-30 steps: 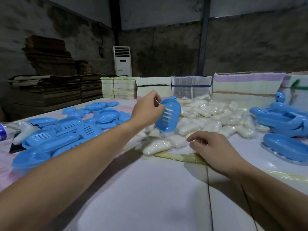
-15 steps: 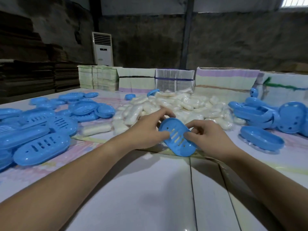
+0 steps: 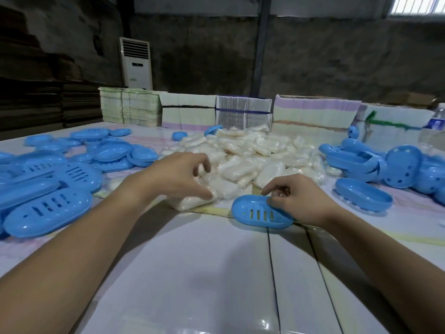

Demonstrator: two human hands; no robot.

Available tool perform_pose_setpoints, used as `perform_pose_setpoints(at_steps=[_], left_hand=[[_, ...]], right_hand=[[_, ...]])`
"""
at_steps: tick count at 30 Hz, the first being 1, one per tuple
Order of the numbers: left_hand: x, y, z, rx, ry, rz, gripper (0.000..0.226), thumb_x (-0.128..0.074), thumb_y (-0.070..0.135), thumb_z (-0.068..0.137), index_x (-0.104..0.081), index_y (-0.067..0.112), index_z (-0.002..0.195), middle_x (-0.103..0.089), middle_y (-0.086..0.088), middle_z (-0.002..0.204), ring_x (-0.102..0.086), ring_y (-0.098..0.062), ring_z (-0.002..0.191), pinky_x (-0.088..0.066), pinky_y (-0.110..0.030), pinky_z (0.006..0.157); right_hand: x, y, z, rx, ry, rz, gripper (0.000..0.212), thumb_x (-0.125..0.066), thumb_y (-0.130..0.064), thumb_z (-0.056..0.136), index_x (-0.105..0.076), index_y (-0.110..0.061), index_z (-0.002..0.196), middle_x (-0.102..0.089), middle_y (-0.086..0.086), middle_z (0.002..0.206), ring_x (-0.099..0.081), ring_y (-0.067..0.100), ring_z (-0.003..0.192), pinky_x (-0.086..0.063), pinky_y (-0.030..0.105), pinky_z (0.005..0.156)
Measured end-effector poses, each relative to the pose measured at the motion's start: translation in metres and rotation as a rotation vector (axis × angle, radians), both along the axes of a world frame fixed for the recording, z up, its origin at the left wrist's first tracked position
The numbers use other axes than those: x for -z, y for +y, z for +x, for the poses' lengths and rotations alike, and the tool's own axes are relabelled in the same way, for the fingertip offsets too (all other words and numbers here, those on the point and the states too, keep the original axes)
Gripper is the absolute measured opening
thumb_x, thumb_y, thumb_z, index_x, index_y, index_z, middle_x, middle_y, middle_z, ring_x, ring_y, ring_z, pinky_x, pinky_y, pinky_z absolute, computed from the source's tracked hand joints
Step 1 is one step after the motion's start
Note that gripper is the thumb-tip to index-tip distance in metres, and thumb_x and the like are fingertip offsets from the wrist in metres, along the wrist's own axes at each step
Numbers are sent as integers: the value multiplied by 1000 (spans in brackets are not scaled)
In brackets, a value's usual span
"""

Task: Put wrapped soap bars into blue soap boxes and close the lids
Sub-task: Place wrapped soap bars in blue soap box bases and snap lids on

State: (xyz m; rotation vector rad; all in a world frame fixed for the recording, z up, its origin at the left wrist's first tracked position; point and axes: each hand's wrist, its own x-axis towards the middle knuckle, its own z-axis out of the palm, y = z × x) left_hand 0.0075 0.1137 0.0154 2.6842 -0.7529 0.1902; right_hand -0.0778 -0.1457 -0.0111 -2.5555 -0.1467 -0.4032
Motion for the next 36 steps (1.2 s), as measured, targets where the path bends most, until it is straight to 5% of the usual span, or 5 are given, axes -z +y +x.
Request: perform_pose_setpoints(at_steps=[8, 19, 27, 33, 36], left_hand=[[6, -7, -3, -115, 6, 304, 46, -66, 59, 54, -50, 44, 94, -57, 17, 97, -53, -5, 85, -44, -31, 65], [1, -7, -4, -129, 21, 101, 60, -79, 64, 54, -67, 34, 104, -62, 14, 94, -57, -5, 84, -54, -29, 75], [9, -56, -46, 281, 70, -614, 62, -79, 62, 55, -70, 35, 110, -68, 22, 95, -58, 5, 83, -43, -9, 66], [32, -73, -44, 348, 96, -326, 50, -84, 47, 72, -68, 34, 118, -63, 17, 110, -56, -1, 101, -43, -14, 79], [29, -64, -39, 333, 69, -343, 54, -82, 52, 73, -64, 40, 122, -58, 21, 112, -53, 6, 103, -39, -11, 76]], right_hand=[[2, -3, 3, 43, -9, 80, 15, -65, -23, 85, -69, -38, 85, -66, -12, 80, -57, -3, 73, -40, 11, 58], [1, -5, 3, 84, -41, 144, 17, -65, -22, 84, -69, -38, 82, -68, -10, 80, -61, 6, 81, -47, 22, 71], [2, -8, 7, 154, 3, 414, 23, -58, -10, 87, -72, -27, 82, -69, 1, 80, -60, 17, 76, -49, 32, 68], [-2, -12, 5, 201, -40, 591, 23, -53, -9, 91, -73, -21, 89, -69, 3, 84, -57, 0, 64, -43, 13, 55], [-3, -14, 3, 179, -34, 489, 18, -56, -16, 93, -73, -22, 91, -70, 1, 85, -60, 6, 75, -48, 21, 68]])
